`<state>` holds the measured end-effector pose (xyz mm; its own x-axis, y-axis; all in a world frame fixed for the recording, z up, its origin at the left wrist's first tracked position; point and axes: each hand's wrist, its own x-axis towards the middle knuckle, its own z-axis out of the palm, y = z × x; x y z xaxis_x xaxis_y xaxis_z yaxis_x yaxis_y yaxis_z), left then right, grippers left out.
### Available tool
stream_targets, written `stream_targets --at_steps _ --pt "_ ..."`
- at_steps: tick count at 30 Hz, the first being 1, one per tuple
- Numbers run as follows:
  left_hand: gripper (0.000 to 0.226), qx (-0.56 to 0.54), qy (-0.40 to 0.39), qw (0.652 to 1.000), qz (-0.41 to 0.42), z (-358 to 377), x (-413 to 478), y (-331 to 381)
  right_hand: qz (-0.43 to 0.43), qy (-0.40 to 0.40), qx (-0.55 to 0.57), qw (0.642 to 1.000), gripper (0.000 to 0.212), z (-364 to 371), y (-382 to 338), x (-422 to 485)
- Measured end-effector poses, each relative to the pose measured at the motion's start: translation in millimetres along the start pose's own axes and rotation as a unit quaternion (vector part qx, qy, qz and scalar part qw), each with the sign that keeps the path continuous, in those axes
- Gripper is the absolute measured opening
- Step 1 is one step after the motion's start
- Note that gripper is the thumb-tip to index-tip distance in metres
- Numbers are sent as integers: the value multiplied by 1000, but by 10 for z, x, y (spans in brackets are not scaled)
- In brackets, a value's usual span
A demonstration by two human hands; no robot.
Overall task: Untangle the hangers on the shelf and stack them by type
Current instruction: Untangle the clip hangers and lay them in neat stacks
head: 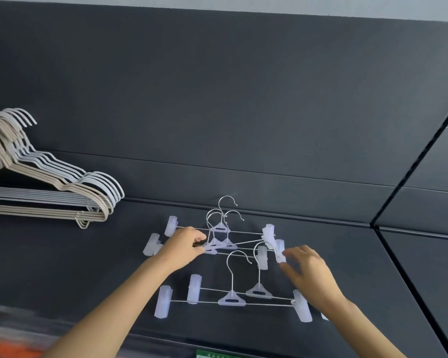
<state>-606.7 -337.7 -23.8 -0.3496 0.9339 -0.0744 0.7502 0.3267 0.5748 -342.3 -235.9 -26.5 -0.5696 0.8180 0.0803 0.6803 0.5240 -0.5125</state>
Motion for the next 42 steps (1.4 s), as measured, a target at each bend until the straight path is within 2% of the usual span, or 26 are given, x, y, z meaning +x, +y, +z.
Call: stream_targets --at_steps 2,3,6,8,10,13,18,25,32,37,42 --pt "27 12 33 999 -5 -17 -77 -27 -106 35 -85 990 16 54 -68 -143" --pt "26 16 50 999 -2 -16 -120 -36 -142 41 -125 981 19 101 -106 -207" --pt "21 43 64 997 7 16 -259 -31 -187 37 -204 960 39 316 -217 -322" --pt "22 72 59 996 -3 36 -301 -35 -196 29 -218 956 54 441 -295 -350" --pt "23 81 54 995 -25 52 -293 -49 -198 30 -196 960 49 550 -317 -360" --pt "19 69 44 996 -37 82 -238 -24 -207 29 -103 972 39 674 -247 -396" --pt "11 132 51 990 8 134 -165 8 -202 40 -25 978 33 631 -53 -489" --pt "14 144 67 984 87 222 -159 -66 -206 47 -23 977 35 521 129 -513" --pt "10 65 64 994 66 275 -166 -78 -217 56 -16 974 32 515 132 -523" --pt "11 10 109 990 86 239 -153 -97 -214 61 0 975 30 549 159 -527" --pt "11 -7 122 986 110 138 -85 -59 -211 52 1 976 32 542 162 -536"
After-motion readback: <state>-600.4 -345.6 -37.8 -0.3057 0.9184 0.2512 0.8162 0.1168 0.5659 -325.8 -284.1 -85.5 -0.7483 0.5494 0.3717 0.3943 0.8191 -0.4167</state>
